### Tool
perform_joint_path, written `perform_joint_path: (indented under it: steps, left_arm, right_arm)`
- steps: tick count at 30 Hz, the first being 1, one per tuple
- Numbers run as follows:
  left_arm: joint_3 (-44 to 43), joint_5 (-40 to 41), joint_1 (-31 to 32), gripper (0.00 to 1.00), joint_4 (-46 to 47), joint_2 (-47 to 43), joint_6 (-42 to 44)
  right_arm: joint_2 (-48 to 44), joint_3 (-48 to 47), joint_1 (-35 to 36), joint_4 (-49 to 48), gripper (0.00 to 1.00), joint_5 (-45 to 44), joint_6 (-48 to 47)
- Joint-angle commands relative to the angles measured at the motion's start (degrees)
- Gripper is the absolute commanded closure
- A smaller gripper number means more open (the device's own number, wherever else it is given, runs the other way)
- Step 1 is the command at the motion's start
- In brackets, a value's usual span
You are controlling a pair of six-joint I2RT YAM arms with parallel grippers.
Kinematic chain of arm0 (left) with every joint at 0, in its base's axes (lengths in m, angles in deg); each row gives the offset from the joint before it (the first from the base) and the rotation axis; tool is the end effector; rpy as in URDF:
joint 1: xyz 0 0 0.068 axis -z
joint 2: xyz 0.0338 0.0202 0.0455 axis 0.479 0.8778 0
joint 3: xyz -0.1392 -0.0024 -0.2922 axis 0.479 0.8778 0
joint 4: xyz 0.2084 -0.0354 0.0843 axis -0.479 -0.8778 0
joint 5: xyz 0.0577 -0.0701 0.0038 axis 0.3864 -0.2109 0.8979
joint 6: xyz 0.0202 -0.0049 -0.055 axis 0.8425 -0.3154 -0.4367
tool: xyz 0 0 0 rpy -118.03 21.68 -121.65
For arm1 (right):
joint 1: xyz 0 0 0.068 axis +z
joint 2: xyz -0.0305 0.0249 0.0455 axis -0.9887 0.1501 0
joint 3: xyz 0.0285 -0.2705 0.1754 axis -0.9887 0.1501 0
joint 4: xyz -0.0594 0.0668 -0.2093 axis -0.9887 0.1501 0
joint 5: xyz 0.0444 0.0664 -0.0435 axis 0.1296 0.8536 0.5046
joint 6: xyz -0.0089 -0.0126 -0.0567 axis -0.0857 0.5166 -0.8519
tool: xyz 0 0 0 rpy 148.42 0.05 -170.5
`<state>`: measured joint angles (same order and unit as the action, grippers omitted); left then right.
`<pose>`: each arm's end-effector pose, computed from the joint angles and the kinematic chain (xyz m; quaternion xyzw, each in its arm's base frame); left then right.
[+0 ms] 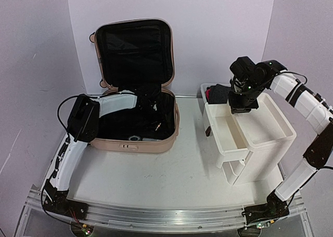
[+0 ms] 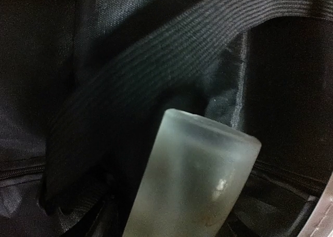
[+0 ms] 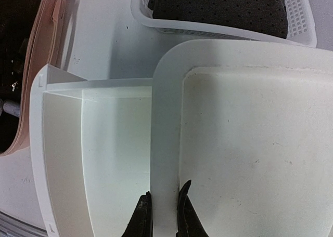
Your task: Open, take out, and arrange the luggage
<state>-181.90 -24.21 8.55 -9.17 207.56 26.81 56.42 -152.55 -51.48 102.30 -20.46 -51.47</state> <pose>0.4187 -0.3330 0.2057 -0.0076 0.9582 -0.2683 0.0992 0.2382 0.1273 0.4032 -0.0389 0.9727 0.0077 0.2285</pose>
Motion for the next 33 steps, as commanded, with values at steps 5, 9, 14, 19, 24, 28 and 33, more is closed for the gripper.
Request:
perform_joint_path:
  steps: [5, 9, 14, 19, 24, 28, 33]
  left_arm:
    - [-3.21, 4.15, -0.1, 0.63, -3.17, -2.26, 3.57]
    - [-2.56, 6.67, -0.38, 0.69, -3.48, -7.56, 5.95]
    - [-0.31, 8.28, -1.07, 0.71, -3.84, -14.55, 6.34]
    - [2.31, 7.13, -1.22, 0.73, -3.77, -21.07, 3.33]
    - [1.64, -0.87, 0.4, 0.73, 1.15, -24.62, -10.17]
    - [2.99, -0.53, 5.25, 0.72, 10.08, -27.07, -21.77]
    - [3.73, 3.07, 13.02, 0.72, 22.41, -27.07, -31.64]
  right_arm:
    - [1.4, -0.59, -0.56, -3.22, 1.0, -1.39, -3.4]
    - [1.04, -0.5, -0.6, -3.23, 1.0, -1.41, -3.33]
    - [1.2, -0.53, -0.59, -3.45, 1.0, -0.73, -3.53]
    - [1.43, -0.72, -0.6, -3.59, 1.0, -0.54, -3.68]
    - [1.99, -1.44, -0.58, -4.05, 1.0, 0.71, -3.13]
    - [2.59, -2.14, -0.6, -4.13, 1.0, 2.1, -1.48]
    - [2.87, -1.94, -0.61, -4.72, 1.0, 5.23, 1.44]
